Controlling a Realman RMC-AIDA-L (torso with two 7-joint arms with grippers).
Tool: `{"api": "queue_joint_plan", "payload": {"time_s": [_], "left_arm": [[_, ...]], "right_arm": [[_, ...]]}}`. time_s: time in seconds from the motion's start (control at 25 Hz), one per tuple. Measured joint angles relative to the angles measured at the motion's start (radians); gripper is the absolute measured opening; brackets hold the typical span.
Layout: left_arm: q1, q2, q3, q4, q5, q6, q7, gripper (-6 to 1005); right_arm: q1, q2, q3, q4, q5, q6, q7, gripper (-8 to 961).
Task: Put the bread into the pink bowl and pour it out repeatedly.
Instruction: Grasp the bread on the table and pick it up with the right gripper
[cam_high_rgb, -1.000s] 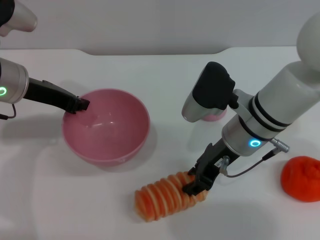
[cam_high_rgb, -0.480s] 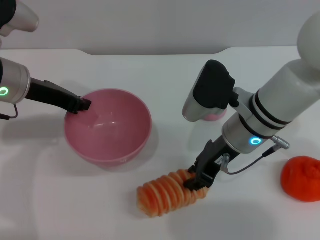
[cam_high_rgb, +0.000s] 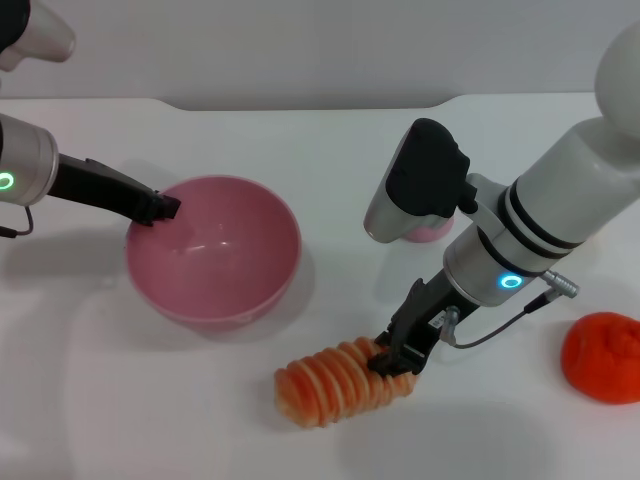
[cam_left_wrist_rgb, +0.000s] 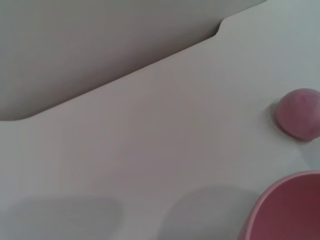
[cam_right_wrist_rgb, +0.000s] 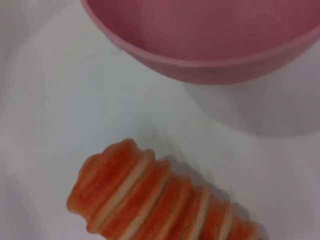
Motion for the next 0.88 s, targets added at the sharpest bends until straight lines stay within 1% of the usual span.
{"api": "queue_joint_plan", "payload": {"time_s": [0.56, 0.6, 0.64, 0.72, 0.88], "left_arm": [[0.007, 0.0, 0.0, 0.007, 0.0, 0.004, 0.0, 48], [0.007, 0.0, 0.0, 0.007, 0.0, 0.005, 0.0, 48], [0.007, 0.0, 0.0, 0.007, 0.0, 0.005, 0.0, 48], [0.007, 0.0, 0.0, 0.007, 0.0, 0.005, 0.0, 48], [0.0, 0.003, 0.0, 0.003, 0.0, 0.005, 0.0, 48]], "right_arm": [[-0.011, 0.002, 0.0, -0.007, 0.005, -0.005, -0.001, 193], [-0.014, 0.002, 0.0, -0.012, 0.005, -0.006, -0.001, 172], [-0.02, 0.001, 0.0, -0.02, 0.005, -0.007, -0.001, 152], [-0.037, -0.001, 0.0, -0.05, 0.004, -0.01, 0.0, 152], [-0.074, -0.004, 0.014, -0.154, 0.0, -0.042, 0.004, 153]]}}
